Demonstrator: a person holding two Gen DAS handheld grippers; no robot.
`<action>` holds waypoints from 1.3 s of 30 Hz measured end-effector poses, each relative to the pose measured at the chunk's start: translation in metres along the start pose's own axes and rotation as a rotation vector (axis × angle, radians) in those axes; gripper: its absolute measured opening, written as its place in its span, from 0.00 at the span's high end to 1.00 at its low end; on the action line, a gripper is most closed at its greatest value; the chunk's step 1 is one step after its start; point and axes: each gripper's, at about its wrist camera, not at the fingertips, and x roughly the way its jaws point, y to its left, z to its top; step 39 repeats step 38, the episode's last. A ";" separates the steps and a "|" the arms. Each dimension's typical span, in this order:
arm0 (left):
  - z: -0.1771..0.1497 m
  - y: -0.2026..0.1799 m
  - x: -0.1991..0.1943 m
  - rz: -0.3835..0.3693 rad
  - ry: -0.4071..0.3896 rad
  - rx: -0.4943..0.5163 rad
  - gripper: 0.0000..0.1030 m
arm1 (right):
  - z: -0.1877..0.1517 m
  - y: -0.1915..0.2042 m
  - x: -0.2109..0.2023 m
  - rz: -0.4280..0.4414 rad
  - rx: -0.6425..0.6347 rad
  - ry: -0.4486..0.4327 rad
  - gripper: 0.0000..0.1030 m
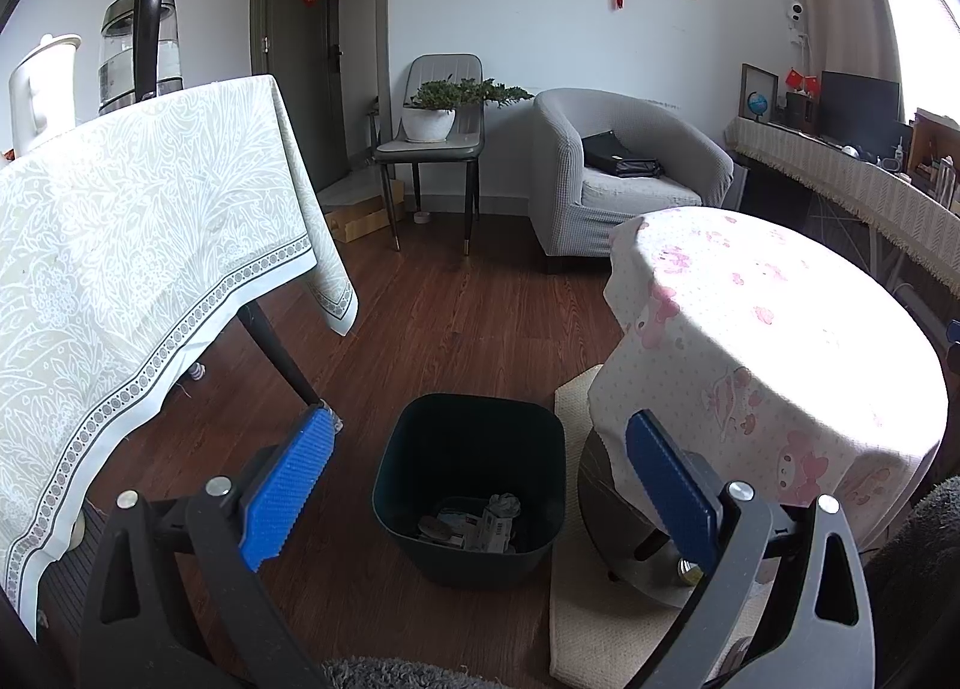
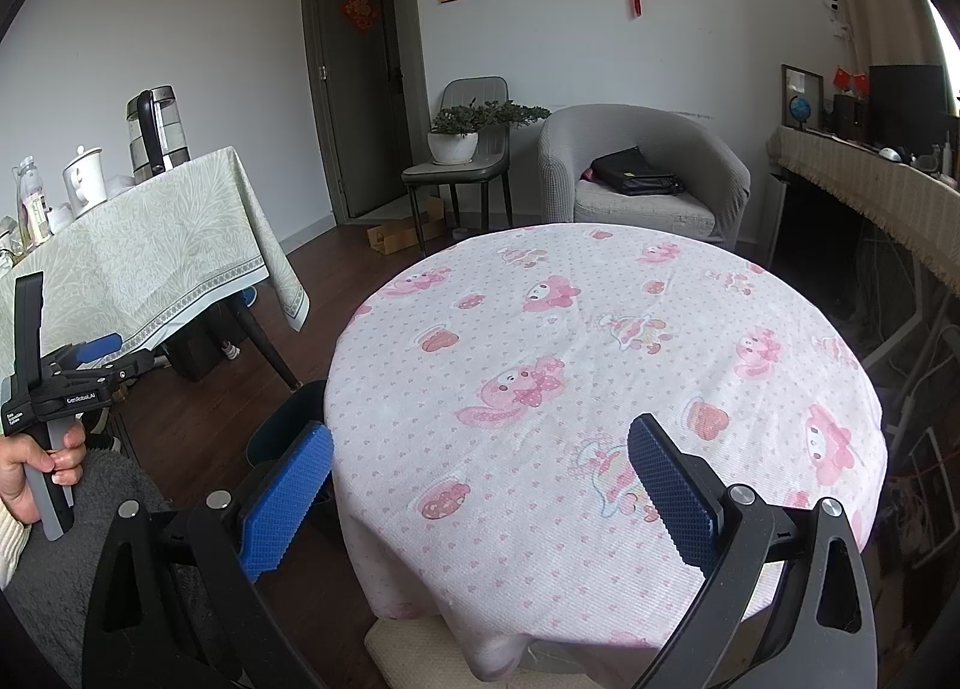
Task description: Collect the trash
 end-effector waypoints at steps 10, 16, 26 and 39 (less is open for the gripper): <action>-0.001 0.000 0.002 -0.005 0.005 0.009 0.03 | 0.000 0.000 0.000 0.000 -0.001 0.001 0.03; 0.000 0.000 0.002 -0.006 0.005 0.008 0.03 | 0.000 0.001 0.000 -0.001 -0.002 0.001 0.03; 0.000 0.001 0.002 -0.007 0.005 0.007 0.03 | 0.000 0.001 0.000 -0.001 -0.002 0.001 0.03; 0.001 -0.001 0.001 -0.005 0.002 -0.003 0.03 | -0.001 0.000 0.001 -0.003 -0.008 0.002 0.03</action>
